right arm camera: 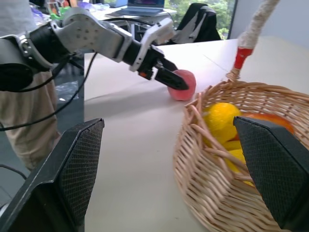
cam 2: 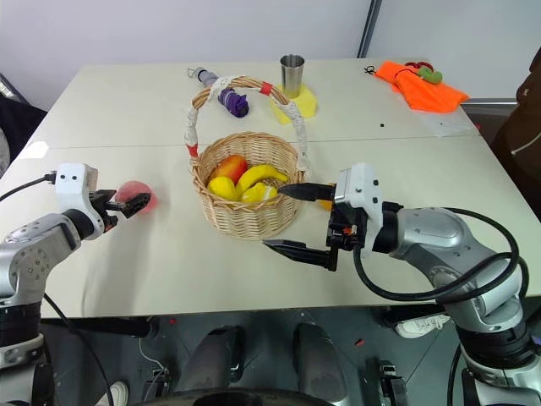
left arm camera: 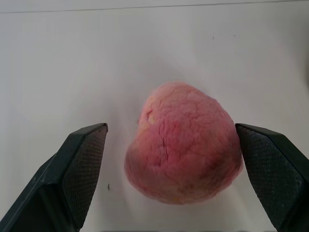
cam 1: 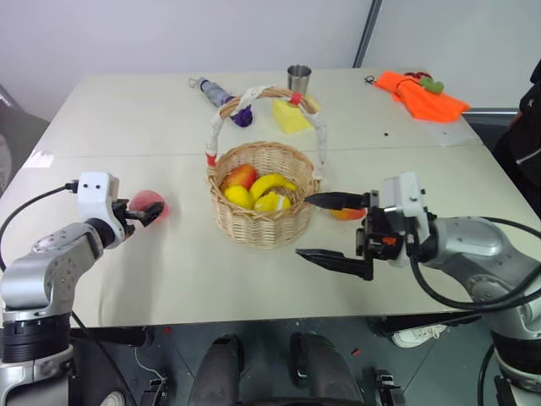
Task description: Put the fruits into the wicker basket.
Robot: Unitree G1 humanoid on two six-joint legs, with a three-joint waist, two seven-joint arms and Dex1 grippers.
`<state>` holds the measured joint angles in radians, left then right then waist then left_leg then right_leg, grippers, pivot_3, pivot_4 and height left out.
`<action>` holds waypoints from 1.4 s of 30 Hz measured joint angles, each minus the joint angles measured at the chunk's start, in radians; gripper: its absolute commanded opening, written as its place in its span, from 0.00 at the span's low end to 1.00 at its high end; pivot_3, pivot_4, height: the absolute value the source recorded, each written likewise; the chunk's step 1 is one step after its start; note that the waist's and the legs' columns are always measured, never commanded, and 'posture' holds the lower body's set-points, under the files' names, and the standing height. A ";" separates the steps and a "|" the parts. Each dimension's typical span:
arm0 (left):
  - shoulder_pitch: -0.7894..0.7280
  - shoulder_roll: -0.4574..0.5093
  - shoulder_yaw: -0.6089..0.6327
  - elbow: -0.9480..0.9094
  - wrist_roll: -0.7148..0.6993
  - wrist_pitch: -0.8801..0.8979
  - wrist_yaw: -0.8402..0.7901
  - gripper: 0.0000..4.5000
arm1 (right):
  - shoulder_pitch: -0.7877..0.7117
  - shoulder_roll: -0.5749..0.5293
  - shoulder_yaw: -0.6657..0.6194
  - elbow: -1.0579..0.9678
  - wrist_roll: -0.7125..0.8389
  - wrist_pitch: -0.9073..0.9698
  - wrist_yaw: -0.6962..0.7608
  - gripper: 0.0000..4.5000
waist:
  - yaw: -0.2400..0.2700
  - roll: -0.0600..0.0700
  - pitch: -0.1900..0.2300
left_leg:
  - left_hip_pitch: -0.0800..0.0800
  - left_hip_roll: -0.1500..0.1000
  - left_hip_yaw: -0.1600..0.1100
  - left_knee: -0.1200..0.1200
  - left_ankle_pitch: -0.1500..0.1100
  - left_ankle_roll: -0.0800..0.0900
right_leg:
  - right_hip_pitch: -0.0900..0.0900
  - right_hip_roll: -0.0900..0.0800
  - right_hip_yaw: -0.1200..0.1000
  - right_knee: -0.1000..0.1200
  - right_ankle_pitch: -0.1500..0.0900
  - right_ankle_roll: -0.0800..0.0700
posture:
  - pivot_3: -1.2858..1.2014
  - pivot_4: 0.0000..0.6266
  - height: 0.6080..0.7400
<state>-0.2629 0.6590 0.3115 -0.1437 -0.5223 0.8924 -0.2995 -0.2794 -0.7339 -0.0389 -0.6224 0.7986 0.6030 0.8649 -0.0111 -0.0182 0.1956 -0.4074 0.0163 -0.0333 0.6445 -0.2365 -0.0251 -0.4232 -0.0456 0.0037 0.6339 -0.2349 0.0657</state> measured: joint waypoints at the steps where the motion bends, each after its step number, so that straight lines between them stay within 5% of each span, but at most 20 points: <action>1: -0.002 -0.003 -0.006 0.003 0.002 -0.007 -0.007 0.69 | 0.000 0.001 0.001 0.000 -0.002 -0.002 -0.001 1.00 | 0.000 0.000 0.000 | 0.000 0.000 0.000 0.000 0.000 0.000 | 0.000 0.000 0.000 0.000 0.000 0.000 | 0.52 0.24 1.00; 3: -0.002 -0.003 -0.009 0.004 0.007 -0.009 -0.020 0.50 | 0.000 0.002 0.001 0.000 -0.010 -0.008 -0.001 1.00 | 0.000 0.000 0.000 | 0.000 0.000 0.000 0.000 0.000 0.000 | 0.000 0.000 0.000 0.000 0.000 0.000 | 0.52 0.24 1.00; 10: 0.055 0.033 0.059 -0.039 -0.032 -0.011 -0.111 0.50 | 0.000 0.003 -0.015 0.003 -0.018 -0.028 -0.002 1.00 | -0.003 0.000 0.000 | 0.000 0.001 0.000 -0.001 0.000 0.000 | -0.001 0.000 0.000 0.000 0.000 0.000 | 0.52 0.24 1.00; 17: 0.028 0.080 0.214 -0.333 -0.439 0.068 -0.305 0.50 | -0.005 -0.005 -0.076 0.089 -0.026 -0.049 0.014 1.00 | 0.007 -0.001 0.000 | -0.001 0.000 0.001 0.001 0.000 0.000 | 0.000 -0.004 0.000 0.000 0.000 0.000 | 0.52 0.24 1.00; 21: -0.096 0.068 0.078 -0.393 -0.504 0.107 -0.240 0.50 | -0.011 -0.006 -0.106 0.143 -0.035 -0.052 0.019 1.00 | 0.008 -0.002 0.000 | 0.000 -0.002 0.001 0.003 0.000 0.000 | 0.001 -0.002 0.001 0.000 0.000 0.000 | 0.52 0.24 1.00; 28: -0.299 -0.044 -0.239 -0.297 -0.288 0.068 -0.134 0.50 | 0.020 0.000 -0.115 0.163 -0.072 -0.068 -0.001 1.00 | -0.003 -0.002 0.000 | 0.000 -0.001 0.002 0.001 -0.001 0.001 | 0.000 0.001 0.004 0.000 0.001 0.003 | 0.52 0.24 1.00; 29: -0.302 -0.065 -0.260 -0.284 -0.275 0.058 -0.137 0.69 | 0.029 0.002 -0.114 0.166 -0.082 -0.068 -0.010 1.00 | -0.004 -0.002 0.000 | 0.000 -0.001 0.002 0.001 -0.001 0.002 | 0.000 0.002 0.004 0.000 0.001 0.004 | 0.52 0.24 1.00; 32: -0.300 -0.078 -0.286 -0.261 -0.250 0.037 -0.157 0.98 | 0.040 0.003 -0.109 0.185 -0.125 -0.069 -0.045 1.00 | -0.004 -0.002 0.000 | 0.000 0.000 0.003 0.001 -0.001 0.002 | -0.001 0.002 0.005 0.000 0.001 0.003 | 0.52 0.24 1.00; 42: -0.099 0.009 -0.157 -0.324 -0.333 -0.081 -0.419 0.99 | -0.016 0.032 0.028 0.457 -0.387 -0.141 -0.107 1.00 | -0.005 -0.001 0.000 | 0.000 -0.001 0.005 0.001 -0.001 0.002 | -0.002 0.002 0.007 0.000 0.001 0.002 | 0.52 0.24 1.00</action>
<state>-0.3620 0.6681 0.1543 -0.4674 -0.8549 0.8112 -0.7190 -0.2958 -0.7020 -0.0113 -0.1656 0.4116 0.4623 0.7577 -0.0156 -0.0197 0.1961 -0.4071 0.0157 -0.0278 0.6458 -0.2375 -0.0232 -0.4249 -0.0435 0.0112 0.6343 -0.2344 0.0674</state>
